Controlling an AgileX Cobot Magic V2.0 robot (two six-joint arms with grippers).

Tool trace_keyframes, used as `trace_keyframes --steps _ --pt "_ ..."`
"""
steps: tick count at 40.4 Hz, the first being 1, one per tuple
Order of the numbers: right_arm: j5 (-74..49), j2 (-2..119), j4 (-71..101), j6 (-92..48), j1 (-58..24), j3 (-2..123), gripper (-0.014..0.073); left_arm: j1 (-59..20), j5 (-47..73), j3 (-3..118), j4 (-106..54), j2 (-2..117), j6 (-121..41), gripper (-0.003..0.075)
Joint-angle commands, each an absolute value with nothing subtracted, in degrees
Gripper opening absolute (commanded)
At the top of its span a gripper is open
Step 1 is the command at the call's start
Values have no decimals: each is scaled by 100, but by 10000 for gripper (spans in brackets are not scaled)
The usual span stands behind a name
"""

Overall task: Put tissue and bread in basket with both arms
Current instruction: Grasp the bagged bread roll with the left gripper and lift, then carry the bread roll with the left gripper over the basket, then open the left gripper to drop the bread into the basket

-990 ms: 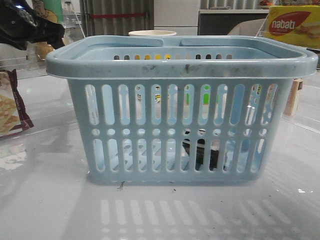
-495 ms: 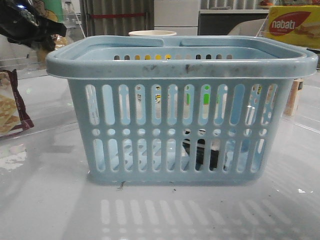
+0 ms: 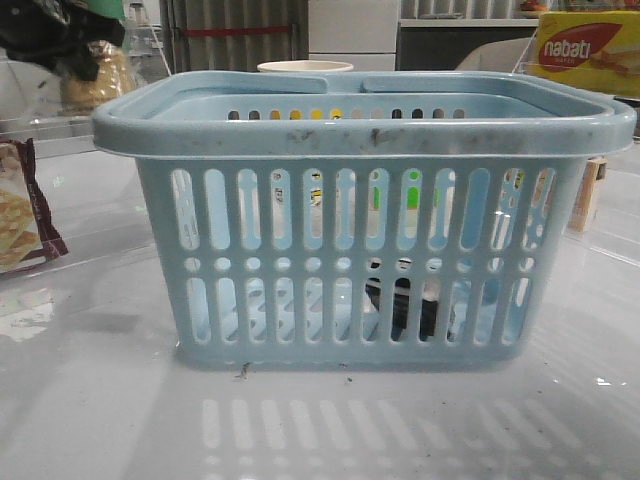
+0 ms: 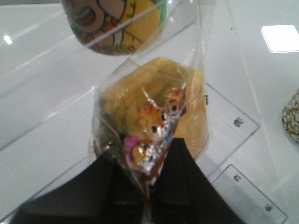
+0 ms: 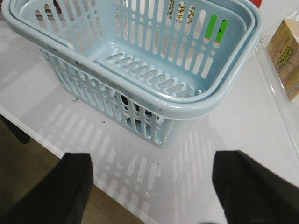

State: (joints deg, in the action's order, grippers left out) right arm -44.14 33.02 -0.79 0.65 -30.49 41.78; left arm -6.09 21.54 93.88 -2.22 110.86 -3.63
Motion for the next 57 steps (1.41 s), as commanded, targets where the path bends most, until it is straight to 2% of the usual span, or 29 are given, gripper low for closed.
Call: trace_keyframes --steps 1,10,19,30,41,45,53,57 --pt "-4017 3301 -149 48 -3044 4327 624 -698 1995 9604 -253 10293 -327 91" --pt "-4017 3301 -149 48 -3044 4327 624 -1143 3046 9604 -253 9259 -327 91" --pt "-4017 3301 -149 48 -3044 4327 624 -2218 3683 9604 -253 8684 -353 91" --pt "-4017 3301 -149 48 -3044 4327 624 -3608 3922 9580 -253 8945 -375 91" --pt "-4017 3301 -149 48 -3044 4327 624 -4151 3965 9567 -34 9736 -434 93" --pt "-4017 3301 -149 48 -3044 4327 624 -4151 3998 9567 103 9957 -434 150" --pt "-4017 3301 -149 48 -3044 4327 624 -4140 4107 9567 134 10066 -434 434" --pt "-4017 3301 -149 48 -3044 4327 624 -4140 4131 9577 134 10028 -434 480"
